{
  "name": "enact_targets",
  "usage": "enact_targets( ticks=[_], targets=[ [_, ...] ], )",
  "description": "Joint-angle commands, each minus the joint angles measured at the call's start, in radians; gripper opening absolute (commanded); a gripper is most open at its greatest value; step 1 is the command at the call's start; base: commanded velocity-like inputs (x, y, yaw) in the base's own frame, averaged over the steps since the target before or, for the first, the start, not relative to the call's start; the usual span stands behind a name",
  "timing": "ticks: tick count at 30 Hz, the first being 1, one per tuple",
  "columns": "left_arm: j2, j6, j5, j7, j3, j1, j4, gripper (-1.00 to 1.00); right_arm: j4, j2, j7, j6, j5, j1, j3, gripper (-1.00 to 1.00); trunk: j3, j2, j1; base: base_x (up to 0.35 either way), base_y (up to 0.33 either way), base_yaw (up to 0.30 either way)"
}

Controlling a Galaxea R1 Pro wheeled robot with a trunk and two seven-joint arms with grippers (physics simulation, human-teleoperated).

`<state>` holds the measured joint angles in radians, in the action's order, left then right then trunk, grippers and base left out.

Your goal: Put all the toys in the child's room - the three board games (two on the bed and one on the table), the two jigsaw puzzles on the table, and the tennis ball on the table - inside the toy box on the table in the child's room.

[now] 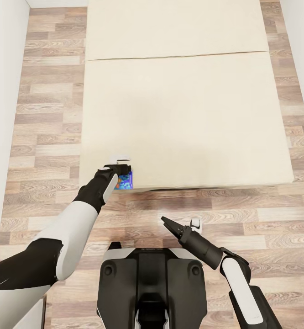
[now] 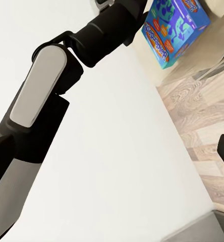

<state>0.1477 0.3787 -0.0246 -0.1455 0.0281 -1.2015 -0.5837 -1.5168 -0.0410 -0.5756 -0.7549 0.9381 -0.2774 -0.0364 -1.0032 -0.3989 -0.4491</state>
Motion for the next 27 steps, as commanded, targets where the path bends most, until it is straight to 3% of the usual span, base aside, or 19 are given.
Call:
enact_targets(
  ticks=[1,27],
  targets=[
    [0.000,0.008,-0.014,-0.007,0.001,0.000,0.010,1.00,0.000,0.000,0.000,-0.006,0.004,0.000,0.001,1.00,-0.001,-0.001,-0.001,-0.018,0.000,0.000],
    [0.000,0.006,-0.014,-0.009,0.002,0.001,0.009,1.00,-0.001,0.000,-0.001,-0.007,0.004,0.000,0.001,1.00,-0.001,-0.001,-0.001,-0.047,0.000,0.000]
  ],
)
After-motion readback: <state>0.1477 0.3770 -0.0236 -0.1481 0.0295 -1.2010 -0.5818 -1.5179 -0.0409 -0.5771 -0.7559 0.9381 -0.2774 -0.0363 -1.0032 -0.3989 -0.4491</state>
